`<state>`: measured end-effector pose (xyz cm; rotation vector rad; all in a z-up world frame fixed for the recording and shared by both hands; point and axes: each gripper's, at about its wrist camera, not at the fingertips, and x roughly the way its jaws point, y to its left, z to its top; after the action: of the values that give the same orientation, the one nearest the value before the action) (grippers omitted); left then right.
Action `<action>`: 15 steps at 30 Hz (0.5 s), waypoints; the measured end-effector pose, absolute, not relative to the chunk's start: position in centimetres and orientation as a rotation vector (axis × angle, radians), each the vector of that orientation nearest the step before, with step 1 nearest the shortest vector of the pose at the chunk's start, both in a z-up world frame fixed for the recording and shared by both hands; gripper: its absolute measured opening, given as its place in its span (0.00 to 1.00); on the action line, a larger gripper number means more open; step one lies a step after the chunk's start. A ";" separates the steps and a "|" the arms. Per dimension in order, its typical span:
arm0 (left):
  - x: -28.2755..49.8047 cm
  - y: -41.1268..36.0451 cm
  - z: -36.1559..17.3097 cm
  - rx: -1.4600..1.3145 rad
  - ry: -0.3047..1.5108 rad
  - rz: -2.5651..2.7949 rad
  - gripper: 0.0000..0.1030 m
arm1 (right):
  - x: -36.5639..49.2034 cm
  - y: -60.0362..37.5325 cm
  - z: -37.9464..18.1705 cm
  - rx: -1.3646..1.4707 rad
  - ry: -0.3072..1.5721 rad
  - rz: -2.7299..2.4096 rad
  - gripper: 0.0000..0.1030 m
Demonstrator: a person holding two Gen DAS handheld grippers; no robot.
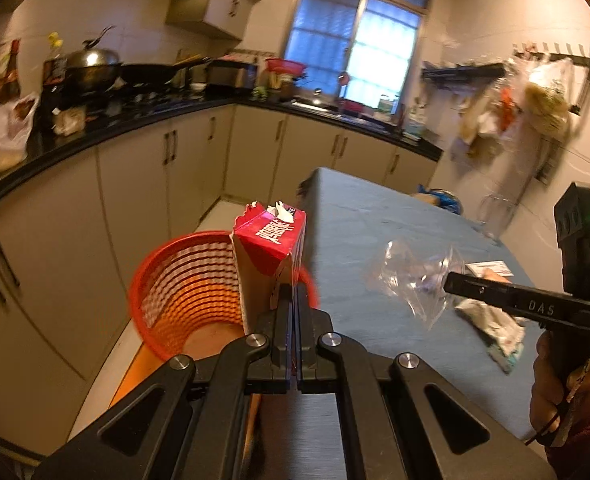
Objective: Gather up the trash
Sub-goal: 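Carry the red box and clear bag over the red mesh basket with both tools, then open both tools to drop the red box and clear bag into the basket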
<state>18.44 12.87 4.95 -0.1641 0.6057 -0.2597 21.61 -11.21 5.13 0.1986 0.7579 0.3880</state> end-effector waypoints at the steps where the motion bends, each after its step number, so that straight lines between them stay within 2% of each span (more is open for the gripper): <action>1: 18.7 13.1 4.7 -0.166 0.611 -0.252 0.00 | 22.3 -10.6 4.9 0.197 0.769 0.393 0.05; 15: 23.3 16.3 0.4 -0.236 0.714 -0.172 0.01 | 30.2 -4.9 0.7 0.196 0.912 0.408 0.05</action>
<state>23.29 16.34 0.41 -0.2363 0.7143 -0.1717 30.20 -4.95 0.74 0.1964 0.9116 0.4079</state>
